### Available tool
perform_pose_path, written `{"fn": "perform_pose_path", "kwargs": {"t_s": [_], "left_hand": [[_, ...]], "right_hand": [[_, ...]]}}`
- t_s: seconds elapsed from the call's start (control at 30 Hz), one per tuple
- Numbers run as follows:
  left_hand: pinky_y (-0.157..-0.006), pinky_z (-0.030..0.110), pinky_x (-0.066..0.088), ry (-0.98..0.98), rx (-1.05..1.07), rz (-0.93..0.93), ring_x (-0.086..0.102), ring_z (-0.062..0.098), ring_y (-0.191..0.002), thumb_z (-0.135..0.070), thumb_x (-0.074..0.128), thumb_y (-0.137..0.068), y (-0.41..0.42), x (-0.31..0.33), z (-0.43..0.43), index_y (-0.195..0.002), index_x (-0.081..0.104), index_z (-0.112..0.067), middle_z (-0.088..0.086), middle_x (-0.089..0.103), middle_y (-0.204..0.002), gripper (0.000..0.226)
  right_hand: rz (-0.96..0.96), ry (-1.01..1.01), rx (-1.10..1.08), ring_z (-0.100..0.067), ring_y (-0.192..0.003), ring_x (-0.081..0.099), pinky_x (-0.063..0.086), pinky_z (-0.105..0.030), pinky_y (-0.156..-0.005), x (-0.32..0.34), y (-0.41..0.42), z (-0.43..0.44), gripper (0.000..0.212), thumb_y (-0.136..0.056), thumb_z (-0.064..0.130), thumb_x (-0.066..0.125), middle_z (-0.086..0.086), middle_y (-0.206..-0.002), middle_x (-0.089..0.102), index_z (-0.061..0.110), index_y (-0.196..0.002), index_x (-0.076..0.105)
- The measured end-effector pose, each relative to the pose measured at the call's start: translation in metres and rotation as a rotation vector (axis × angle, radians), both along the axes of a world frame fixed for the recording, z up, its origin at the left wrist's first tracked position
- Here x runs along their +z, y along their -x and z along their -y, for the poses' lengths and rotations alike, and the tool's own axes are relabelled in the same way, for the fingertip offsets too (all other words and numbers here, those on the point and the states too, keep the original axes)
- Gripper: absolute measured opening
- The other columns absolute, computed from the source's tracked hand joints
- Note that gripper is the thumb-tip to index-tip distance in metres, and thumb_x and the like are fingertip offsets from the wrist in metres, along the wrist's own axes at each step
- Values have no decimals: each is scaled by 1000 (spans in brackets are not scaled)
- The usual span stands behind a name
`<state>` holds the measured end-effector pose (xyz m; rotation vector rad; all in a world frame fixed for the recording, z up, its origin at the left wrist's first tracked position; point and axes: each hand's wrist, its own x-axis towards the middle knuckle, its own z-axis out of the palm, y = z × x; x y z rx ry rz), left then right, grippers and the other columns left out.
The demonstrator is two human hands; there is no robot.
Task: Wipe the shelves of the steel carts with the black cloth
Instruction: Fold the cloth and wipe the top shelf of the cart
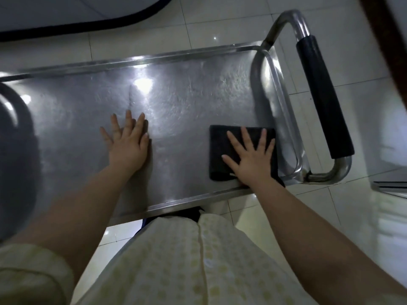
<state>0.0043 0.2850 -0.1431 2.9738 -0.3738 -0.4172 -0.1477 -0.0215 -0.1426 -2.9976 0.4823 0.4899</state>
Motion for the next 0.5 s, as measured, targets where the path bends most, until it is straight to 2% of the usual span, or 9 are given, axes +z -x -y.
{"fn": "perform_pose_path", "kwargs": {"t_s": [0.13, 0.27, 0.33, 0.5], "left_hand": [[-113, 64, -13, -55, -37, -50, -13, 33, -149, -47, 19, -103, -23, -5, 2, -155, 1, -39, -1, -6, -165, 55], [-113, 65, -11, -33, -25, -29, -10, 29, -150, -47, 19, -103, -24, -11, -1, -154, 1, -41, -3, -5, -165, 54], [-113, 64, -10, -33, -34, -21, -9, 28, -150, -48, 18, -103, -23, -13, -2, -154, 1, -41, -4, -4, -165, 54], [-115, 63, -8, 11, -20, 7, -8, 26, -151, -47, 18, -102, -23, -19, -4, -155, 2, -36, -3, -3, -165, 57]], "right_hand": [[-128, 38, -265, -46, -142, -21, -12, -67, -110, 9, -20, 68, 70, -85, 79, 7, 10, -162, -17, 54, -145, -18], [-114, 20, -343, -50, -140, -22, -10, -70, -109, 6, -50, 38, 69, -89, 74, 5, 5, -161, -22, 47, -148, -20], [-66, -2, -294, -51, -140, -21, -12, -70, -108, 5, -72, 3, 70, -90, 73, 6, 4, -162, -19, 45, -149, -18], [-37, -83, 82, -51, -139, -25, -16, -71, -105, 2, -130, -93, 71, -91, 73, 12, 4, -162, -18, 44, -150, -14]]}}
